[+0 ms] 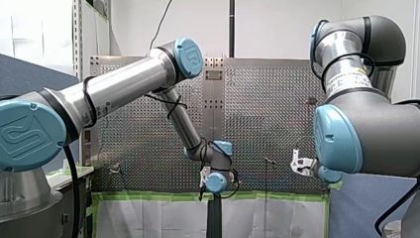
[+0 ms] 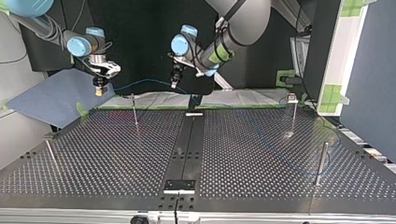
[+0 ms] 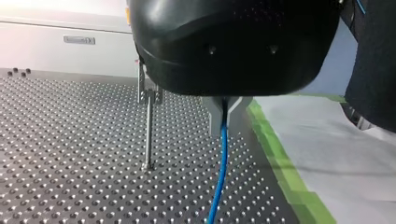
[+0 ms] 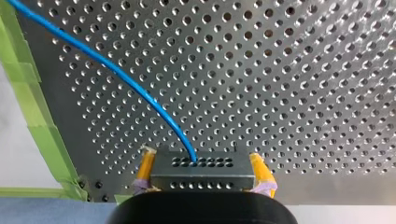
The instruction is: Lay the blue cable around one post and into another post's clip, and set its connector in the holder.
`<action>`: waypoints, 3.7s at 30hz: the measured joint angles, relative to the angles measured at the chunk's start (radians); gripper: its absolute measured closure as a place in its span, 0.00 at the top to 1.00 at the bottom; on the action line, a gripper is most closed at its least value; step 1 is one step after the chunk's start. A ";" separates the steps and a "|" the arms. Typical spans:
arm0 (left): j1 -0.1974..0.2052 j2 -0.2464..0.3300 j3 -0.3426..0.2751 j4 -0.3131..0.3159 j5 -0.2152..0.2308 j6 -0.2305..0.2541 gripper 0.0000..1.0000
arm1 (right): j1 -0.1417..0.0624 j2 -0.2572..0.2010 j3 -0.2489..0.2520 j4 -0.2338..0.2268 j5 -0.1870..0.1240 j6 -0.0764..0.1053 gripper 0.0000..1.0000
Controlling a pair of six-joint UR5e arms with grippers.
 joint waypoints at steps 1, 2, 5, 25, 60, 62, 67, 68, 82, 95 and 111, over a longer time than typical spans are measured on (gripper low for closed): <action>0.002 0.000 0.003 -0.001 0.001 0.000 0.00 | -0.002 0.000 -0.003 0.003 0.000 0.001 0.00; 0.005 0.000 0.006 -0.002 0.001 0.000 0.00 | -0.004 0.000 -0.006 0.006 0.000 0.002 0.00; 0.010 0.000 0.012 -0.004 0.002 0.000 0.00 | -0.010 0.000 -0.010 0.008 0.001 0.004 0.00; 0.020 -0.002 0.067 -0.047 0.066 -0.002 0.00 | -0.043 0.001 -0.025 -0.025 0.002 0.044 0.00; 0.032 -0.010 0.134 -0.120 0.104 -0.060 0.00 | -0.069 0.001 -0.060 -0.015 -0.011 0.073 0.00; 0.035 -0.010 0.137 -0.120 0.105 -0.068 0.00 | -0.068 0.001 -0.062 -0.013 -0.011 0.073 0.00; 0.041 -0.021 0.154 -0.134 0.110 -0.080 0.00 | -0.068 0.002 -0.064 -0.011 -0.012 0.073 0.00; 0.041 -0.027 0.159 -0.140 0.108 -0.079 0.00 | -0.067 0.002 -0.064 -0.011 -0.012 0.073 0.00; 0.046 -0.076 0.259 -0.233 0.104 -0.080 0.00 | -0.070 0.002 -0.067 -0.015 -0.013 0.075 0.00; 0.026 -0.075 0.268 -0.248 0.081 -0.062 0.00 | -0.068 0.002 -0.072 0.020 0.010 0.052 0.00; -0.043 -0.056 0.267 -0.277 0.054 0.002 0.00 | -0.068 0.001 -0.072 0.054 0.049 0.005 0.00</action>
